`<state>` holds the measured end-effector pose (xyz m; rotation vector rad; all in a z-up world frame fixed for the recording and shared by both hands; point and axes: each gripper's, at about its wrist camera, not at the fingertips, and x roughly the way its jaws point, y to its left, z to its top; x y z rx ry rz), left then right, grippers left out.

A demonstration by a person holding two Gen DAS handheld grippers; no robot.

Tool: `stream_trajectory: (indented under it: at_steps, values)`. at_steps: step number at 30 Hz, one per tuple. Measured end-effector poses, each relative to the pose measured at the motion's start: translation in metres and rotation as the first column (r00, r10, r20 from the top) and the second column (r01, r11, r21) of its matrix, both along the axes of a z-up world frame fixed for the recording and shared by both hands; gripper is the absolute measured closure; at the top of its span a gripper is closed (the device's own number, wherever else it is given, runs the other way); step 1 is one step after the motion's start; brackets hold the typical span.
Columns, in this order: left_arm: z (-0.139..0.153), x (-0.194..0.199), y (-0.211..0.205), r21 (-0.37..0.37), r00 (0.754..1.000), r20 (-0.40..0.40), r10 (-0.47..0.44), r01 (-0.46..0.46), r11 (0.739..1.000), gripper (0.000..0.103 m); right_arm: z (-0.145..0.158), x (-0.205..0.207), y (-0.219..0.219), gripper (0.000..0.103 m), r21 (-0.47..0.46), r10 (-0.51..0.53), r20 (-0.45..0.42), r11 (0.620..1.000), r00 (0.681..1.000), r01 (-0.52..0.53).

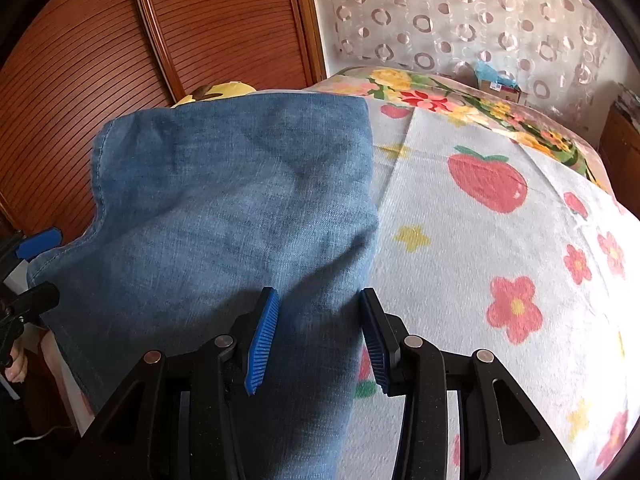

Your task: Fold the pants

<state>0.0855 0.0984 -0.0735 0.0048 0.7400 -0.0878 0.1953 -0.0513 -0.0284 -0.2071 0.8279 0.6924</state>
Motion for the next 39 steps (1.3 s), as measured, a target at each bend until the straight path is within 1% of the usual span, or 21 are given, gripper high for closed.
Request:
stream_trajectory:
  at_steps: [3, 8, 10, 12, 13, 15, 19, 22, 25, 28, 32, 36, 39]
  values:
    - [0.0, 0.0, 0.0, 0.0, 1.0, 0.001, 0.0, 0.0, 1.0, 0.025, 0.002, -0.001, 0.003, 0.06, -0.023, 0.003, 0.002, 1.0, 1.0, -0.003]
    - [0.001, 0.001, -0.001, -0.001, 1.0, 0.007, -0.002, 0.002, 1.0, 0.025, 0.002, -0.003, 0.002, 0.06, -0.023, 0.004, 0.008, 1.0, 1.0, -0.004]
    - [0.001, 0.0, -0.001, 0.0, 1.0, 0.01, -0.004, 0.004, 1.0, 0.025, 0.001, -0.004, 0.001, 0.065, -0.016, 0.007, 0.006, 1.0, 1.0, -0.007]
    - [0.002, 0.0, -0.002, 0.0, 1.0, 0.012, -0.005, 0.005, 1.0, 0.025, 0.002, -0.003, 0.001, 0.074, 0.005, 0.014, -0.012, 1.0, 1.0, -0.014]
    - [0.003, 0.0, -0.003, 0.001, 1.0, 0.012, -0.005, 0.005, 1.0, 0.025, 0.001, -0.002, 0.001, 0.076, 0.02, 0.018, -0.024, 1.0, 1.0, -0.017]
    - [0.002, 0.0, -0.003, 0.001, 1.0, 0.012, -0.006, 0.006, 1.0, 0.025, 0.001, 0.001, -0.002, 0.089, 0.039, 0.013, -0.034, 0.999, 0.999, -0.012]
    - [0.002, 0.0, -0.003, 0.001, 1.0, 0.012, -0.006, 0.006, 1.0, 0.025, 0.0, 0.002, -0.003, 0.094, 0.065, 0.018, -0.042, 0.998, 0.999, -0.015]
    - [0.002, 0.0, -0.003, 0.002, 1.0, 0.011, -0.006, 0.006, 1.0, 0.025, 0.002, -0.003, -0.002, 0.097, 0.082, 0.004, -0.014, 0.997, 1.0, -0.002]
    - [0.004, -0.001, -0.003, 0.001, 1.0, 0.013, -0.004, 0.004, 1.0, 0.025, 0.014, -0.013, -0.007, 0.098, 0.126, -0.027, 0.053, 0.992, 0.998, 0.02]
    - [0.007, -0.002, -0.003, 0.002, 1.0, 0.018, 0.0, 0.0, 1.0, 0.025, 0.036, -0.026, -0.012, 0.098, 0.164, -0.043, 0.12, 0.986, 0.992, 0.023]
    - [0.016, -0.004, -0.005, 0.006, 0.999, 0.036, -0.001, 0.001, 1.0, 0.025, 0.069, -0.048, -0.015, 0.099, 0.164, -0.052, 0.23, 0.986, 0.972, 0.014]
    - [0.023, -0.003, -0.008, 0.014, 0.999, 0.05, -0.009, 0.008, 1.0, 0.025, 0.094, -0.06, -0.028, 0.099, 0.183, -0.065, 0.272, 0.983, 0.96, 0.015]
    - [0.021, 0.002, -0.009, 0.017, 0.999, 0.045, -0.009, 0.009, 1.0, 0.025, 0.108, -0.07, -0.045, 0.099, 0.187, -0.078, 0.309, 0.982, 0.948, 0.02]
